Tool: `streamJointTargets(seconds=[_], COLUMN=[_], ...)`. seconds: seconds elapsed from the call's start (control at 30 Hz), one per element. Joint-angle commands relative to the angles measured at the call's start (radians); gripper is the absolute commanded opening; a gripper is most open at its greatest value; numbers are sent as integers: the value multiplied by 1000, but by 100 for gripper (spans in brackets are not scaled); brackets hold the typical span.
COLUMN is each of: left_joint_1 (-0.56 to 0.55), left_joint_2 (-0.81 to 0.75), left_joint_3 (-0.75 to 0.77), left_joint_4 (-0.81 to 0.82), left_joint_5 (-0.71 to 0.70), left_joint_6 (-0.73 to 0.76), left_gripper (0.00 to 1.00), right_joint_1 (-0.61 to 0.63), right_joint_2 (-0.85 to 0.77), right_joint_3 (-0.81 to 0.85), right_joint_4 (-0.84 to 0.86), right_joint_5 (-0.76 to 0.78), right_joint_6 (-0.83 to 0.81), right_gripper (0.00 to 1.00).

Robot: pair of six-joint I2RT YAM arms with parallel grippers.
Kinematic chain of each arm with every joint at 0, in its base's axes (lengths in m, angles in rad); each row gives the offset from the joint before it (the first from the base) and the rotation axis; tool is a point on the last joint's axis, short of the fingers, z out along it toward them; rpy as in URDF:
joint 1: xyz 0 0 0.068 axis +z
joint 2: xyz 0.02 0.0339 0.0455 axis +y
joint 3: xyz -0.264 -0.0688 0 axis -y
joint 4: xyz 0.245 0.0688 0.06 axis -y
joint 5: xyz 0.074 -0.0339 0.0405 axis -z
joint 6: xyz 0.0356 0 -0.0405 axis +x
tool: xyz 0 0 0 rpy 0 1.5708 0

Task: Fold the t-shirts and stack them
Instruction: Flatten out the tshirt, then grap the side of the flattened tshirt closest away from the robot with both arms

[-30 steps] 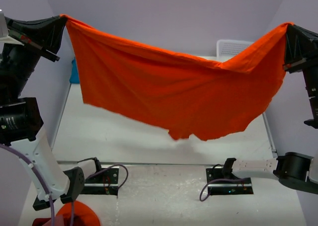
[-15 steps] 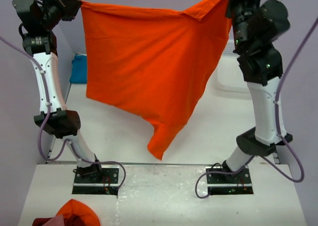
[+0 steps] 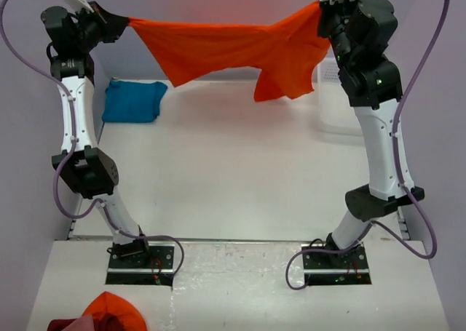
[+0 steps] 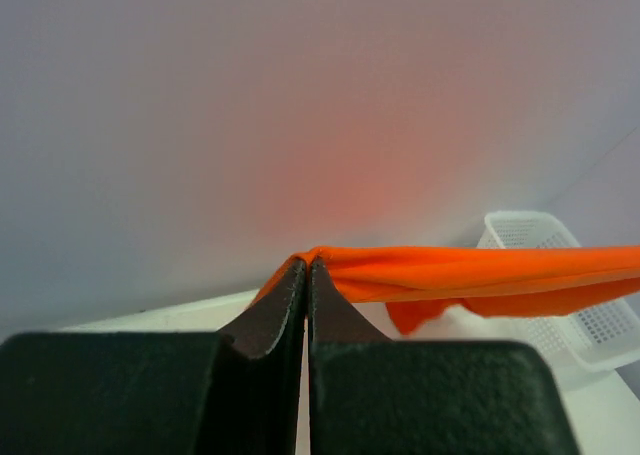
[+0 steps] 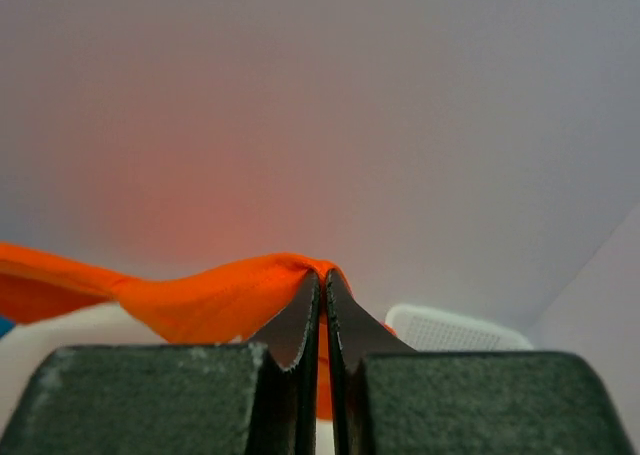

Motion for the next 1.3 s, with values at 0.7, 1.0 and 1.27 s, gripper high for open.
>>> streamJointTargets(seconds=[0.7, 1.0, 1.27], left_joint_1=[-187, -201, -187], left_joint_2=[-832, -842, -808], left_joint_3=[-1495, -1400, -1438], left_joint_4=[-312, -476, -513], left_joint_5=[-547, -451, -483], left_joint_6=[36, -51, -65], left_gripper=[0, 0, 0], right_joint_1=[388, 513, 582], right_joint_2=[-941, -927, -867], right_joint_3=[-1640, -1623, -1606], right_joint_4=[-363, -514, -578], right_joint_5=[73, 98, 161], right_joint_6=[959, 1148, 1231], right_gripper=[0, 0, 0])
